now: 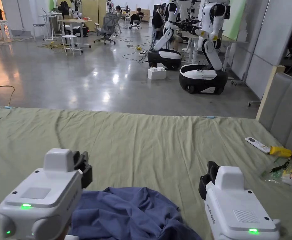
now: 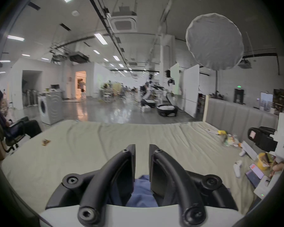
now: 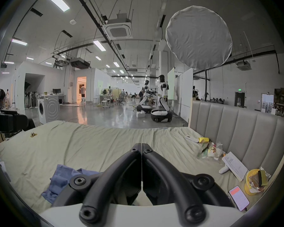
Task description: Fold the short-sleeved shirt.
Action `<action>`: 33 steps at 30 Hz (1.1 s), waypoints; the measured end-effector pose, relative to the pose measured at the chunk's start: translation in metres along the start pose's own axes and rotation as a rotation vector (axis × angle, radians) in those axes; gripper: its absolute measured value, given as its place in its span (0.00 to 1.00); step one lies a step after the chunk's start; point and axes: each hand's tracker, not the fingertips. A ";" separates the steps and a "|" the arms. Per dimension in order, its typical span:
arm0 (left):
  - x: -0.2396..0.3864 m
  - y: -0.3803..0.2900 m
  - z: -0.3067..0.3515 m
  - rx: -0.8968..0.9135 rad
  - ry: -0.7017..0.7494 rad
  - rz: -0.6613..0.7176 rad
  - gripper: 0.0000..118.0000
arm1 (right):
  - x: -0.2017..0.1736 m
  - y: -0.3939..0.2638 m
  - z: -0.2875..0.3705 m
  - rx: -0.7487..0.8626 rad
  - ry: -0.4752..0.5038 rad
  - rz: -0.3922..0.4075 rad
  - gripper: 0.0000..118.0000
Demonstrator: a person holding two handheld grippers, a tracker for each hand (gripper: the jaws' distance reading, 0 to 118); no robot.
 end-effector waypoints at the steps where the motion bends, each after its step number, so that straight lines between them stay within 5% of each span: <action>1: -0.006 0.001 0.004 0.014 0.022 0.005 0.13 | -0.002 0.002 0.001 0.008 0.000 -0.003 0.01; 6: -0.030 0.000 0.010 -0.024 0.038 -0.023 0.01 | -0.006 0.008 0.002 0.038 0.004 0.008 0.01; 23: -0.074 -0.127 -0.073 -0.654 -0.076 0.165 0.01 | 0.007 -0.022 -0.005 -0.076 -0.010 0.035 0.01; 25: -0.073 -0.142 -0.086 -0.763 -0.075 0.149 0.10 | 0.008 -0.028 -0.005 -0.096 -0.013 0.034 0.01; 27: -0.070 -0.152 -0.089 -0.751 -0.064 0.137 0.29 | 0.009 -0.033 -0.004 -0.111 -0.014 0.037 0.01; 29: -0.069 -0.161 -0.096 -0.811 -0.055 0.126 0.33 | 0.010 -0.038 -0.002 -0.120 -0.019 0.031 0.01; 31: -0.069 -0.174 -0.105 -0.867 -0.043 0.153 0.52 | 0.011 -0.043 -0.001 -0.135 -0.020 0.032 0.01; 33: -0.066 -0.186 -0.112 -0.912 -0.036 0.163 0.55 | 0.012 -0.048 -0.002 -0.150 -0.021 0.034 0.01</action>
